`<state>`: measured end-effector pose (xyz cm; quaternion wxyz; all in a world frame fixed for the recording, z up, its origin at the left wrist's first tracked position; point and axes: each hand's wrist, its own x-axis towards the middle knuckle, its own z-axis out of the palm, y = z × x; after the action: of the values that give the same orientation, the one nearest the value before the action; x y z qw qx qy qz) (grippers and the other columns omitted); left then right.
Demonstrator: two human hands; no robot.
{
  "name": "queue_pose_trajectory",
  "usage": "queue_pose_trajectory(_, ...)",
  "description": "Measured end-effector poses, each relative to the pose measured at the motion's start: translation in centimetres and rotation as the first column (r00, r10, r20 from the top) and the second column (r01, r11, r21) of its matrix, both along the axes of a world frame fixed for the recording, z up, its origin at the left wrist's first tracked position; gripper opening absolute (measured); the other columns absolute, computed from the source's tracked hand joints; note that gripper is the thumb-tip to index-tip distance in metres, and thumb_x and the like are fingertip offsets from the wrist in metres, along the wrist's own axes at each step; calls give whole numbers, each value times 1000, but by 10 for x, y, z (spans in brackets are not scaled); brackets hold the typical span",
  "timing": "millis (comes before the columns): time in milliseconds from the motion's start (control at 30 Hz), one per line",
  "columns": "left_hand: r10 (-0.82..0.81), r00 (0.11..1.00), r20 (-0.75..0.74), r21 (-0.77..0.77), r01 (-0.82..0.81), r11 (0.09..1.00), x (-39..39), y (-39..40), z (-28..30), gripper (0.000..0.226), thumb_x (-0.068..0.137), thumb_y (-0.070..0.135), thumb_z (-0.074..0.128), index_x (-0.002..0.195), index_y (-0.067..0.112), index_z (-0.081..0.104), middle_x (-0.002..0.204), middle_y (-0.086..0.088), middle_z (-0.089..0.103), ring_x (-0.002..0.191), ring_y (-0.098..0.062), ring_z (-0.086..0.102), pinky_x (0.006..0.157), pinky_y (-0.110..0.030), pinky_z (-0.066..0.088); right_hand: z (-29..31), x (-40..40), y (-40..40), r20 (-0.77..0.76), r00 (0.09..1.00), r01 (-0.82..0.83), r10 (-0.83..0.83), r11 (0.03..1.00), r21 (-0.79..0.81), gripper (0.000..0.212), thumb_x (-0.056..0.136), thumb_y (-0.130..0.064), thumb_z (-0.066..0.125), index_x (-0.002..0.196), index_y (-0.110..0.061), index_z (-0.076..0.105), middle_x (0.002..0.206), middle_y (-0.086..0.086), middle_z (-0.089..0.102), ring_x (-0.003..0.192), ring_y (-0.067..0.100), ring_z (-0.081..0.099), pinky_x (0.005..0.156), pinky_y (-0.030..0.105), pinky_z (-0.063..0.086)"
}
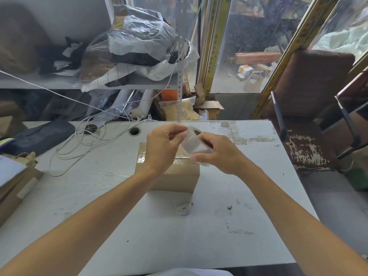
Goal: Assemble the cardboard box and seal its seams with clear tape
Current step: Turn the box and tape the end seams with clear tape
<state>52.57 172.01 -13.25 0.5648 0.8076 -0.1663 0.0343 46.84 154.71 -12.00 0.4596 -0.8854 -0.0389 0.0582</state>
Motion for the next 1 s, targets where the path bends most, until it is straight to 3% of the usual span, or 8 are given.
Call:
queue_pose_trajectory(267, -5, 999, -46, 32, 6, 999, 4, -2, 4, 5, 87, 10, 72, 86, 14, 75, 78, 4, 73, 72, -11, 68, 71, -27, 56, 2, 0, 0, -8, 1000, -8, 8, 1000, -19, 38, 82, -34, 78, 110, -25, 55, 94, -19, 55, 84, 4, 56, 61, 9, 44)
queue_pose_trajectory(433, -7, 1000, -11, 182, 9, 983, 1, -6, 6, 7, 94, 12, 63, 90, 14, 68, 77, 5, 66, 68, -1, 58, 61, -8, 41, 0, 0, -1, -12, 1000, -12, 11, 999, -32, 38, 80, -35, 79, 109, -25, 57, 96, -14, 58, 86, 8, 58, 65, 14, 46)
queue_pose_trajectory(633, -97, 995, -9, 188, 97, 977, -2, -1, 8, 17, 90, 2, 65, 102, 13, 69, 92, 4, 70, 85, -5, 65, 74, -9, 49, 0, 1, -6, -5, 999, 35, -35, 999, -20, 37, 81, -36, 78, 109, -22, 59, 93, -14, 60, 80, 6, 58, 59, 11, 45)
queue_pose_trajectory(767, -43, 999, 24, 152, 38, 988, 0, 0, 8, 16, 85, 6, 73, 98, 15, 71, 84, 7, 72, 80, -5, 67, 78, -20, 54, 1, 2, -6, -7, 1000, 28, -28, 999, -41, 39, 81, -37, 77, 112, -24, 57, 95, -16, 58, 84, 7, 58, 60, 12, 46)
queue_pose_trajectory(1000, -86, 994, 65, 236, 68, 969, 0, 1, 6, 15, 90, 6, 67, 104, 12, 67, 84, 9, 66, 78, -2, 62, 75, -13, 49, -1, 2, -8, -12, 1000, 15, -16, 998, -58, 36, 81, -37, 78, 108, -25, 58, 96, -14, 59, 84, 7, 57, 60, 11, 45)
